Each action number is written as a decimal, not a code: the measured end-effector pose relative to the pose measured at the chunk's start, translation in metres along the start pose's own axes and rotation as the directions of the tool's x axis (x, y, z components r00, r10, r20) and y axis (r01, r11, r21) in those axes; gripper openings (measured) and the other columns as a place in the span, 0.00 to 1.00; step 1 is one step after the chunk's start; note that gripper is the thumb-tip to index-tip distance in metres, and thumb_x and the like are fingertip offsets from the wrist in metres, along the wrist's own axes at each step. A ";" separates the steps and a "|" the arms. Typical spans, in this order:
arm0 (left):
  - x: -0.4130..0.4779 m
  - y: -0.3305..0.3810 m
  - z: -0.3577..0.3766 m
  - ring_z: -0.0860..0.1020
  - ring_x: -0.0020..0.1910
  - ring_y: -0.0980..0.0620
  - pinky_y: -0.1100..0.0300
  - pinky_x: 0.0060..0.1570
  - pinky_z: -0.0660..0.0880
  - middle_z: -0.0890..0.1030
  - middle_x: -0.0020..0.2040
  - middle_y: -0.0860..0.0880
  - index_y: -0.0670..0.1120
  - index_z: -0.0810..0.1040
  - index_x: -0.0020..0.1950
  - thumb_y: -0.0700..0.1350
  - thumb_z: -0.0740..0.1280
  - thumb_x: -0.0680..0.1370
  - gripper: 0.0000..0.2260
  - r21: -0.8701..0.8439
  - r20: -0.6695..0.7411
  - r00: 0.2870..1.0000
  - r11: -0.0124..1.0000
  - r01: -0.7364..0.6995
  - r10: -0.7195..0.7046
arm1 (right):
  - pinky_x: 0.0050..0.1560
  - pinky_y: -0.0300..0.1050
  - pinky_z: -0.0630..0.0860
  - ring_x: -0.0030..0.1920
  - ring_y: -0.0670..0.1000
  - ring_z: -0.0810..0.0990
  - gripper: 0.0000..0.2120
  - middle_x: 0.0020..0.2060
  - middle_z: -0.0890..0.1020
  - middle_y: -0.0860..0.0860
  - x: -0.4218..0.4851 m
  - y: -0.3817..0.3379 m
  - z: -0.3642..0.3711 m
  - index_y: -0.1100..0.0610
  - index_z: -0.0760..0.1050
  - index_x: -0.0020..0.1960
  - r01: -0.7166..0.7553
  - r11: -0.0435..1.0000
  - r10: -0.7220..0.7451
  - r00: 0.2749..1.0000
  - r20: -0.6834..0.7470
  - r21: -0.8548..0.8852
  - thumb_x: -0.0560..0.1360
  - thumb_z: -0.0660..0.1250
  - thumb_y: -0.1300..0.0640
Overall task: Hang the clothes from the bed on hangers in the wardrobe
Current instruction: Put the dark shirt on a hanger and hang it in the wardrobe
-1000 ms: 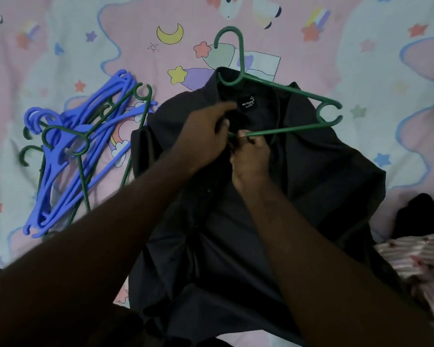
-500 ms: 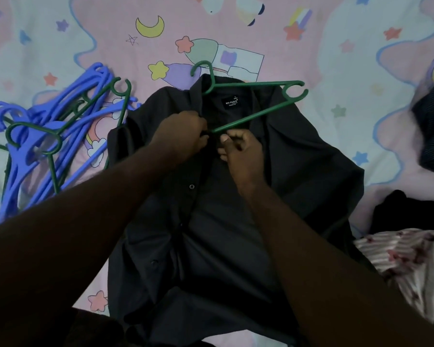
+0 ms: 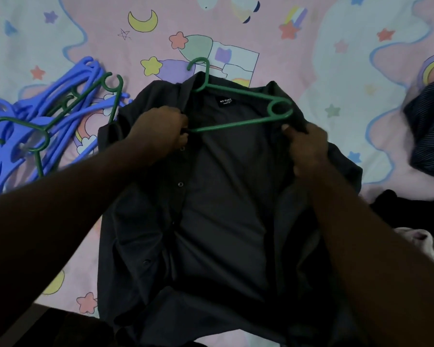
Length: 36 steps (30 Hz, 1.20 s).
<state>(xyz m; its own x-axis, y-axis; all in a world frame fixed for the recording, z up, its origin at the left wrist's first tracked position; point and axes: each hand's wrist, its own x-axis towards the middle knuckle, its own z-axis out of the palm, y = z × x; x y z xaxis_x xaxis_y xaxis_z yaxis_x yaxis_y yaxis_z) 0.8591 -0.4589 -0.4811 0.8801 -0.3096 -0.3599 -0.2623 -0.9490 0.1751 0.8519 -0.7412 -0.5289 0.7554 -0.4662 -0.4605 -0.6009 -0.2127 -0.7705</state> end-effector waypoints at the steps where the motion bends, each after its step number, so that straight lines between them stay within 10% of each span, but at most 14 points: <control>1: -0.001 -0.003 0.000 0.76 0.47 0.42 0.52 0.45 0.73 0.77 0.49 0.42 0.41 0.79 0.53 0.47 0.64 0.79 0.11 0.010 0.039 0.999 1.000 -0.002 0.001 | 0.53 0.55 0.81 0.44 0.55 0.83 0.03 0.40 0.84 0.55 0.006 -0.008 -0.013 0.56 0.80 0.42 -0.004 0.999 0.002 0.999 0.042 0.035 0.72 0.74 0.60; 12: 0.002 0.028 0.003 0.77 0.50 0.38 0.51 0.43 0.72 0.77 0.52 0.40 0.41 0.76 0.53 0.47 0.63 0.79 0.10 0.111 0.133 0.991 0.993 -0.045 0.030 | 0.34 0.33 0.64 0.32 0.44 0.70 0.09 0.32 0.74 0.47 -0.066 -0.059 0.005 0.55 0.73 0.42 0.508 0.819 -0.439 0.854 0.278 -0.268 0.76 0.71 0.54; 18: 0.005 0.042 0.013 0.76 0.56 0.41 0.46 0.57 0.74 0.75 0.59 0.41 0.42 0.71 0.65 0.45 0.63 0.80 0.16 -0.058 0.215 0.968 0.991 -0.122 0.131 | 0.47 0.60 0.80 0.44 0.62 0.82 0.16 0.42 0.83 0.59 -0.073 0.035 0.063 0.62 0.76 0.45 0.141 0.972 -0.090 0.962 0.258 -0.189 0.71 0.65 0.47; 24: 0.000 0.028 0.006 0.73 0.49 0.43 0.51 0.41 0.71 0.73 0.54 0.42 0.42 0.78 0.55 0.46 0.64 0.79 0.10 0.069 -0.060 0.982 0.982 -0.173 0.177 | 0.40 0.51 0.73 0.34 0.49 0.72 0.17 0.29 0.72 0.46 -0.083 0.018 0.072 0.51 0.67 0.32 0.161 0.987 -0.162 0.985 0.051 0.023 0.74 0.69 0.48; 29: 0.011 0.031 -0.016 0.60 0.74 0.39 0.38 0.69 0.58 0.67 0.73 0.39 0.45 0.83 0.51 0.45 0.67 0.77 0.07 0.233 -0.098 0.950 0.935 -0.268 0.297 | 0.43 0.52 0.77 0.37 0.47 0.72 0.09 0.33 0.76 0.50 -0.077 0.000 0.065 0.56 0.73 0.38 0.091 0.967 -0.074 0.994 -0.079 0.237 0.75 0.70 0.57; 36: 0.002 0.064 -0.028 0.76 0.47 0.46 0.57 0.42 0.65 0.74 0.39 0.53 0.48 0.78 0.53 0.49 0.68 0.77 0.08 -0.173 0.026 0.985 0.971 -0.165 0.172 | 0.32 0.44 0.72 0.32 0.47 0.72 0.11 0.30 0.76 0.52 -0.102 -0.013 0.051 0.56 0.74 0.34 0.009 0.966 -0.050 0.987 0.152 0.260 0.75 0.68 0.59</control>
<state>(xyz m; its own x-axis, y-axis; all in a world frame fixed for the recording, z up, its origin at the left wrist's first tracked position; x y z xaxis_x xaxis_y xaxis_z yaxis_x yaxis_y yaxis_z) 0.8554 -0.5184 -0.4453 0.8112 -0.4697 -0.3484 -0.3313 -0.8600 0.3880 0.7956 -0.6473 -0.4947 0.8155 -0.3192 -0.4828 -0.5054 0.0138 -0.8628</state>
